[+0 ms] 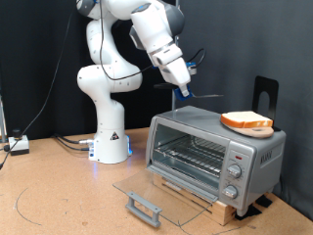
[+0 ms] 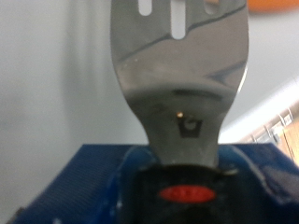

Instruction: Make a piece of toast with the oven

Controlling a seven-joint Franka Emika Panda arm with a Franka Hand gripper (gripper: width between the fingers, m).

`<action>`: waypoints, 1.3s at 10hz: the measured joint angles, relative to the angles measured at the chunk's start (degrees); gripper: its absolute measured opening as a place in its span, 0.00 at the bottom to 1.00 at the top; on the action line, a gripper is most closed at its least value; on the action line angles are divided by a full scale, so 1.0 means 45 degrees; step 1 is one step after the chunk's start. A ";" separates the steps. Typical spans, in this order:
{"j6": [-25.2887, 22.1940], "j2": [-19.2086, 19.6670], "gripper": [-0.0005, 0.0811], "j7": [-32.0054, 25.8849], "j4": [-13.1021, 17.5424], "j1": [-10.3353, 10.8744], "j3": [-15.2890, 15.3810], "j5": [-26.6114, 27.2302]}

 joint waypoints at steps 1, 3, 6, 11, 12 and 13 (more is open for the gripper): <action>-0.0209 -0.0012 0.49 0.0041 0.0013 -0.0449 -0.0244 -0.0240; -0.0791 -0.0018 0.49 -0.0189 0.0073 -0.1152 -0.0952 -0.0883; -0.2374 -0.0020 0.49 -0.1778 0.0270 -0.1845 -0.2453 -0.2264; -0.2536 0.0097 0.49 -0.2191 0.0307 -0.2197 -0.2725 -0.3083; -0.2436 0.0301 0.49 -0.1610 0.0357 -0.2283 -0.2205 -0.3584; -0.2157 0.0672 0.49 -0.1030 0.0461 -0.2382 -0.1569 -0.4038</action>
